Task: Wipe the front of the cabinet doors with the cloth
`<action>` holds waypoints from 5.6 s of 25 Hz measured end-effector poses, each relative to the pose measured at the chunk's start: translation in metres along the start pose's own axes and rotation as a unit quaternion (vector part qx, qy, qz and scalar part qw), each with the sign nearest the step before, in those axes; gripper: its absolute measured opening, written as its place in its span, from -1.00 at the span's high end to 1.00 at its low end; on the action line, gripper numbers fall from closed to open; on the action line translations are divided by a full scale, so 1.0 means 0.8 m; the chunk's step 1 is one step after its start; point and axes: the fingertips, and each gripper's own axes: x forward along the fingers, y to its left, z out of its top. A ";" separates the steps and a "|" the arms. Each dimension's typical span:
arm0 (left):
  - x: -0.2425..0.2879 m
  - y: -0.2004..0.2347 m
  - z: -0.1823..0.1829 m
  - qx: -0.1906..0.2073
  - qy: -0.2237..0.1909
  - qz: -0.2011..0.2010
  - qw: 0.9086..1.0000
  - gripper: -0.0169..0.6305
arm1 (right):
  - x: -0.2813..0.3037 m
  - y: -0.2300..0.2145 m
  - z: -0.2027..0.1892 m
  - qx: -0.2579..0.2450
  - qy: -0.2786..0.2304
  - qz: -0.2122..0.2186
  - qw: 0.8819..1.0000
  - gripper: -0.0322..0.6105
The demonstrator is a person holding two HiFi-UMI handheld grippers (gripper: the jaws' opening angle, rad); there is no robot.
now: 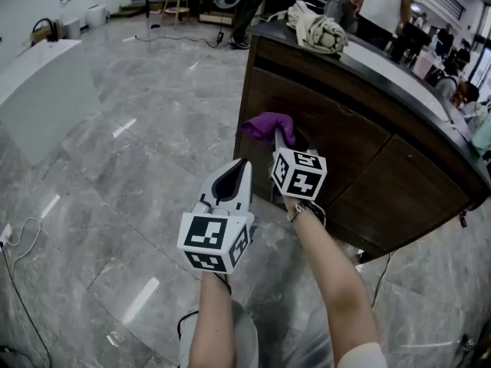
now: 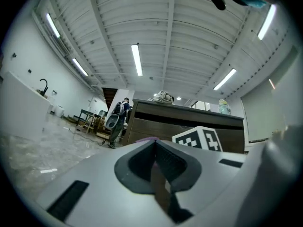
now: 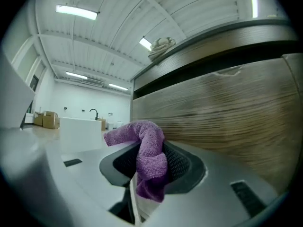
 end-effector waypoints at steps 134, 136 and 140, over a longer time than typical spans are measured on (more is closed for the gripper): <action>0.048 -0.057 -0.054 0.068 0.062 -0.046 0.995 0.93 | -0.061 -0.131 -0.302 0.037 0.193 -0.098 0.976 0.46; 0.054 -0.068 -0.059 0.074 0.063 -0.057 0.994 0.93 | -0.081 -0.154 -0.304 0.035 0.195 -0.108 0.974 0.46; 0.062 -0.077 -0.071 0.053 0.064 -0.064 0.995 0.93 | -0.118 -0.195 -0.311 0.035 0.199 -0.124 0.972 0.46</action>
